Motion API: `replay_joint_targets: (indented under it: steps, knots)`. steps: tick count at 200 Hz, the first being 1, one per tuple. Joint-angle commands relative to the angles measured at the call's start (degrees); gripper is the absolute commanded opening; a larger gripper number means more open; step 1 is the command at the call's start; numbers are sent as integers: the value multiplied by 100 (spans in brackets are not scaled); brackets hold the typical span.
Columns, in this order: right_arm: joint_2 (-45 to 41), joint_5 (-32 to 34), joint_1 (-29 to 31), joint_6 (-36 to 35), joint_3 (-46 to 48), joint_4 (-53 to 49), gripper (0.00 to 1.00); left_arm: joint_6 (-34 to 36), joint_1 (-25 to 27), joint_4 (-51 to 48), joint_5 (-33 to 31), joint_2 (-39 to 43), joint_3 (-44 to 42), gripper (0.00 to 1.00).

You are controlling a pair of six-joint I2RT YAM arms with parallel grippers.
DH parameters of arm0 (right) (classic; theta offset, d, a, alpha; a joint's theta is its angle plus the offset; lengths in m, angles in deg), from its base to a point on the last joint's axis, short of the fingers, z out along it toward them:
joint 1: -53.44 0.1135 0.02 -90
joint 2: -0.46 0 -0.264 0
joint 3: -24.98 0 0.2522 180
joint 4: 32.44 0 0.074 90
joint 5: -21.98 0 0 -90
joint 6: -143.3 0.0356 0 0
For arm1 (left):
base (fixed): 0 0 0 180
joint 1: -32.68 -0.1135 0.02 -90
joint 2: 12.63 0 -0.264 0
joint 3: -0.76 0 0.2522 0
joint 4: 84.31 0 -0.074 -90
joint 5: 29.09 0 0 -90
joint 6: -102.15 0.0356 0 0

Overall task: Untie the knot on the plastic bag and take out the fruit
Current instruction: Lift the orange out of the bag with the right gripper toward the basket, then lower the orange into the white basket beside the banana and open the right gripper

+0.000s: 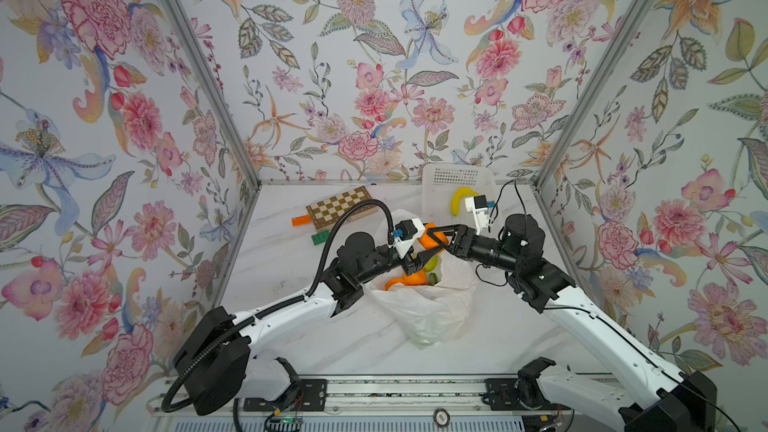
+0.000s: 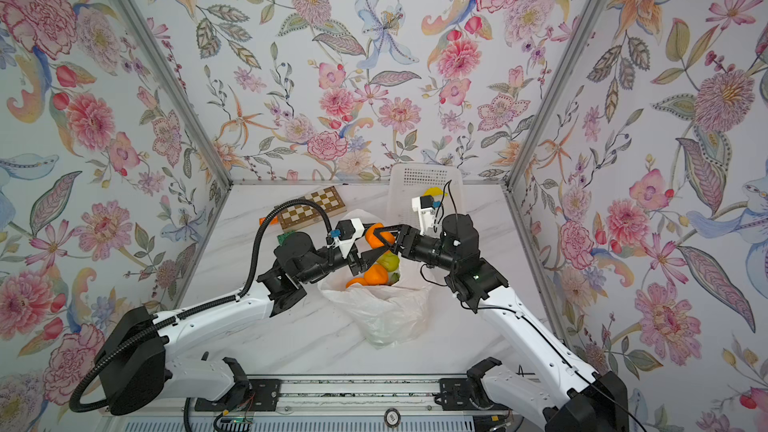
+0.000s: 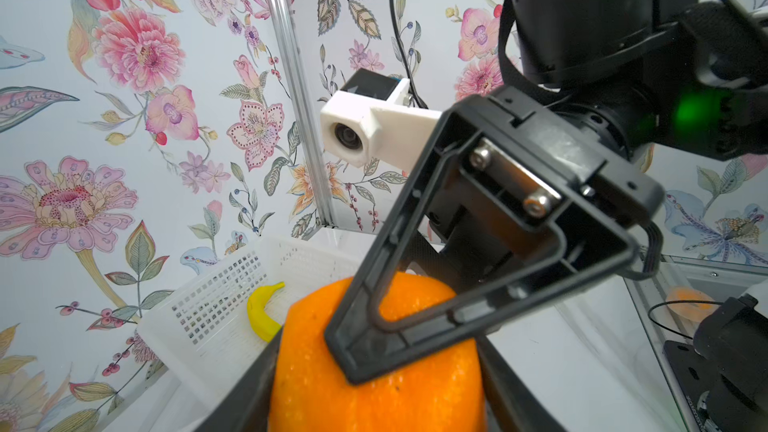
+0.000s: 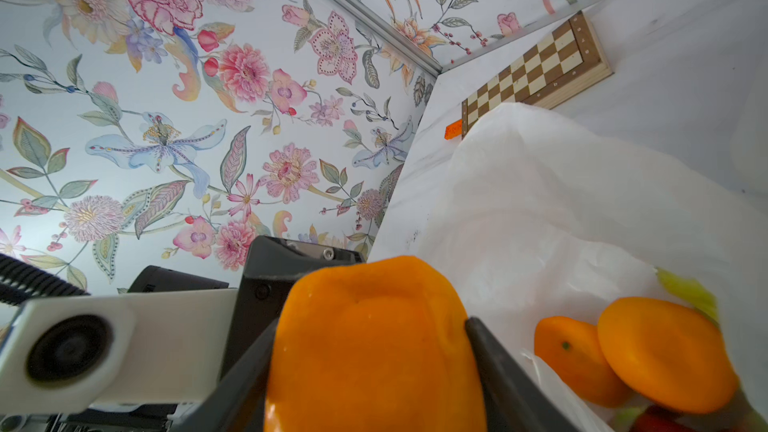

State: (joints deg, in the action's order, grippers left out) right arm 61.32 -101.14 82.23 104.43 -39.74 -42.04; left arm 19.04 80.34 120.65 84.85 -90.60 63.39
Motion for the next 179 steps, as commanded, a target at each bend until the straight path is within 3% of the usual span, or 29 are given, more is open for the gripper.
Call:
replay_joint_targets:
  steps: [1,10,31,59,87,122,147,179]
  knots:
    - [53,-14,-41,81,35,285,54,44,33,224,158,133,160,51]
    - [57,15,-50,78,-5,304,50,24,32,111,88,131,221,53]
    - [66,147,-127,-43,-85,312,48,-200,33,-315,-234,117,464,79]
    - [225,149,-580,-160,-247,174,42,-507,37,-770,-474,140,697,99]
    - [442,173,-1059,-468,-544,-48,41,-744,35,-1352,-908,253,851,99]
    - [890,478,-1607,-982,-957,-447,39,-1040,36,-1938,-833,361,994,99]
    - [1415,880,-1819,-1413,-1429,-887,38,-1212,33,-2726,-1037,388,1325,99]
    - [2419,1902,-1908,-2416,-2400,-1822,38,-1438,34,-3917,-1484,356,1873,99]
